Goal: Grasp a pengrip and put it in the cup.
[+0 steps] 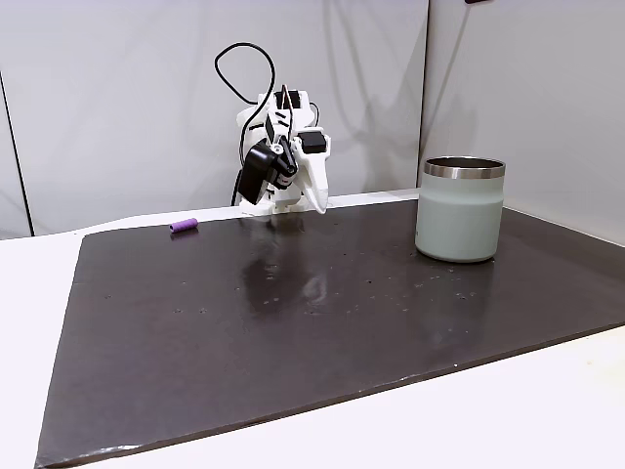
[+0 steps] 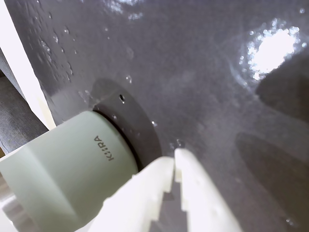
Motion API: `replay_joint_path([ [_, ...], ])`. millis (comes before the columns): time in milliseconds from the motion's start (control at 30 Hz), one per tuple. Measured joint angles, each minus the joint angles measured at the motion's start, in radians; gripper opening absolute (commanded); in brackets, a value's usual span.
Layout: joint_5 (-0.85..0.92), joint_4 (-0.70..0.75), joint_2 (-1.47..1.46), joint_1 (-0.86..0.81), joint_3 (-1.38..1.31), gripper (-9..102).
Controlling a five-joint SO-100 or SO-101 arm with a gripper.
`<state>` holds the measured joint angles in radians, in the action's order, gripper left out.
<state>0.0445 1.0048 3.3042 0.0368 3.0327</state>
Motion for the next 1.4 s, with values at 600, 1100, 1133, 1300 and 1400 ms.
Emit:
replay_joint_path([
  [600, 0.025, 0.000, 0.000, 0.005, 0.000, 0],
  [1100, 0.247, 0.241, -0.502, -0.046, -0.508, 0],
  [1133, 0.276, 0.262, -0.561, -0.064, -0.566, 0],
  [1300, 0.465, 0.345, -0.699, -0.212, -0.753, 0],
  [1400, 0.586, 0.387, -0.703, -0.310, -0.810, 0],
])
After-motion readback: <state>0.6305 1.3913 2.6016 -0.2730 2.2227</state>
